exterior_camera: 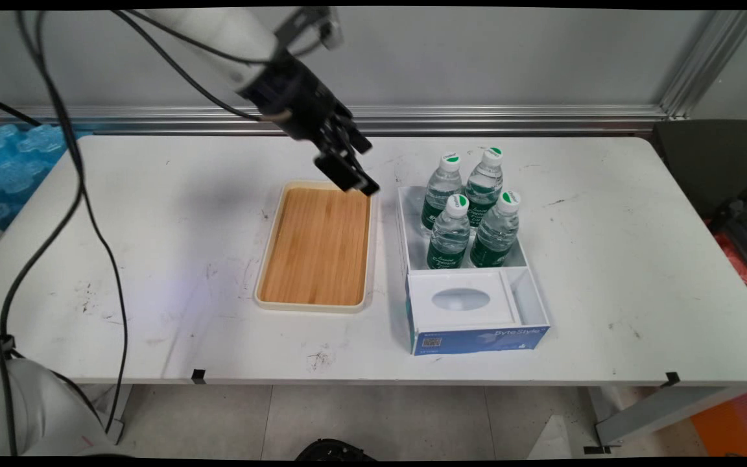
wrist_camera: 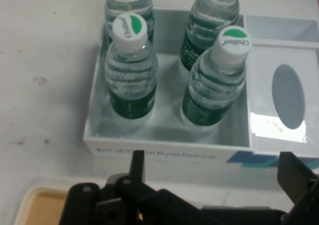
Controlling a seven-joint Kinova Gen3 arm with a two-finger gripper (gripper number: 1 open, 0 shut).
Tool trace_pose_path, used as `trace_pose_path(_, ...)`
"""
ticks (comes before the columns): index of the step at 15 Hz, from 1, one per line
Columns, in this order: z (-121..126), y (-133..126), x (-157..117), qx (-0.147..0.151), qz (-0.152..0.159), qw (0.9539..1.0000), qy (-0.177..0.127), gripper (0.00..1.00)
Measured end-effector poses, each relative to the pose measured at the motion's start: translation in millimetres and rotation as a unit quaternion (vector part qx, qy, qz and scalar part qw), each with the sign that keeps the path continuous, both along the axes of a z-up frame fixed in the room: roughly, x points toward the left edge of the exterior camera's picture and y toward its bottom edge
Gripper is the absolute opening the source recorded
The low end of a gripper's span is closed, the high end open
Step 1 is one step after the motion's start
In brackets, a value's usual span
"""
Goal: Pick up the green bottle from the white box
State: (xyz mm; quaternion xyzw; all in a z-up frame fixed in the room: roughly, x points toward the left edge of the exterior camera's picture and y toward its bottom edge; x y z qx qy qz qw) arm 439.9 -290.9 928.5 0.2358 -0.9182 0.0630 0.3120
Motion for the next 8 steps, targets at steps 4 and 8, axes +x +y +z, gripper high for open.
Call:
trace_pose_path(4, -32.6, -12.2, -28.9, 0.006, -0.013, 0.9999, 0.003, 1.0)
trace_pose_path(8, -57.7, -23.7, -53.4, 0.007, -0.024, 0.9997, 0.007, 1.0)
